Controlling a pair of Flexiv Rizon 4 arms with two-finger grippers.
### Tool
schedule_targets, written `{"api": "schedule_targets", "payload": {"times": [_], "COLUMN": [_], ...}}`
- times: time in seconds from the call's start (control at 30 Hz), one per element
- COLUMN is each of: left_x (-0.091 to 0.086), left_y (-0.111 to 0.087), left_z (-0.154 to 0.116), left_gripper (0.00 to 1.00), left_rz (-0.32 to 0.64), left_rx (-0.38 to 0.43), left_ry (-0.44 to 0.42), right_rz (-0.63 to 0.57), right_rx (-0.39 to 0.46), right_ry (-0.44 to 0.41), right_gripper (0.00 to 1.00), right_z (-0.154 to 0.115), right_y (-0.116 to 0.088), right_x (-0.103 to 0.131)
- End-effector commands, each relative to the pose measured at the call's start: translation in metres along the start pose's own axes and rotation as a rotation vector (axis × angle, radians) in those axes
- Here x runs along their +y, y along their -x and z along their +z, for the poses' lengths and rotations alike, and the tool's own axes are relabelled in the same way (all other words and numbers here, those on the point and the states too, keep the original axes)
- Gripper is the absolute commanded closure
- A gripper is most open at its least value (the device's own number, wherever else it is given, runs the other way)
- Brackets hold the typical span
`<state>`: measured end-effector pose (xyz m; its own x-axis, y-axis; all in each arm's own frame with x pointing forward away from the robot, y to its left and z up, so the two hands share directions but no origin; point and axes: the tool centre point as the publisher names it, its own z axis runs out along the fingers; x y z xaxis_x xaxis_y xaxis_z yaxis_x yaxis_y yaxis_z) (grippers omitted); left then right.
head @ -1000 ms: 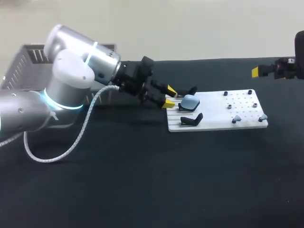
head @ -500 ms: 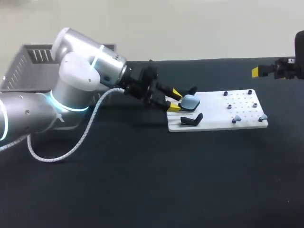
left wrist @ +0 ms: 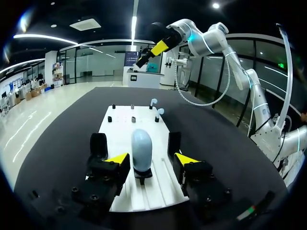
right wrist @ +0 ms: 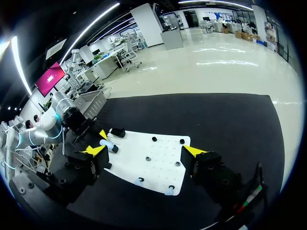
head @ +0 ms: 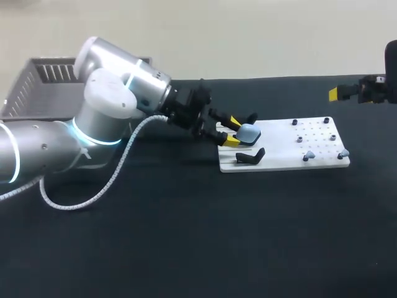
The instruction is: Pick up each earbud case from the left stands, insert the matching earbuds, close the lid, and place the case in the box.
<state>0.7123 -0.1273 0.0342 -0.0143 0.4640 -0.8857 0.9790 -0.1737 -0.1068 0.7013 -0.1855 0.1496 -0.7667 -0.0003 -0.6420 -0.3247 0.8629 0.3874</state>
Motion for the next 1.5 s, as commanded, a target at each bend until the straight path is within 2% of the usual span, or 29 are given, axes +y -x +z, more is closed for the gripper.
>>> {"api": "schedule_targets", "payload": {"times": [0.03,0.1,0.6,0.8,0.9,1.2,1.5], "left_x": [0.005,0.006,0.008,0.009,0.009,0.011,0.012], "left_y": [-0.001,-0.001,-0.001,-0.002,-0.002,-0.001,0.000], "left_z": [0.003,0.003,0.008,0.009,0.010,0.013,0.015], "left_gripper": [0.33,0.35,0.35,0.42,0.40,0.52,0.54], "left_rz": [0.001,0.001,-0.003,-0.005,-0.004,-0.001,0.003], "left_rx": [0.001,0.001,-0.008,-0.011,-0.012,-0.011,-0.010], "left_ry": [-0.010,-0.011,-0.012,-0.013,-0.014,-0.023,-0.030], "right_rz": [-0.001,-0.001,-0.001,-0.001,-0.001,-0.001,-0.001], "right_rx": [0.000,0.000,0.000,0.000,0.000,0.000,0.000], "right_ry": [0.001,0.001,0.001,0.001,0.001,0.001,0.001], "right_gripper": [0.00,0.00,0.00,0.00,0.00,0.00,0.00], "right_z": [0.000,0.000,0.000,0.000,0.000,0.000,0.000], "right_y": [0.000,0.000,0.000,0.000,0.000,0.000,0.000], "right_x": [0.000,0.000,0.000,0.000,0.000,0.000,0.000]}}
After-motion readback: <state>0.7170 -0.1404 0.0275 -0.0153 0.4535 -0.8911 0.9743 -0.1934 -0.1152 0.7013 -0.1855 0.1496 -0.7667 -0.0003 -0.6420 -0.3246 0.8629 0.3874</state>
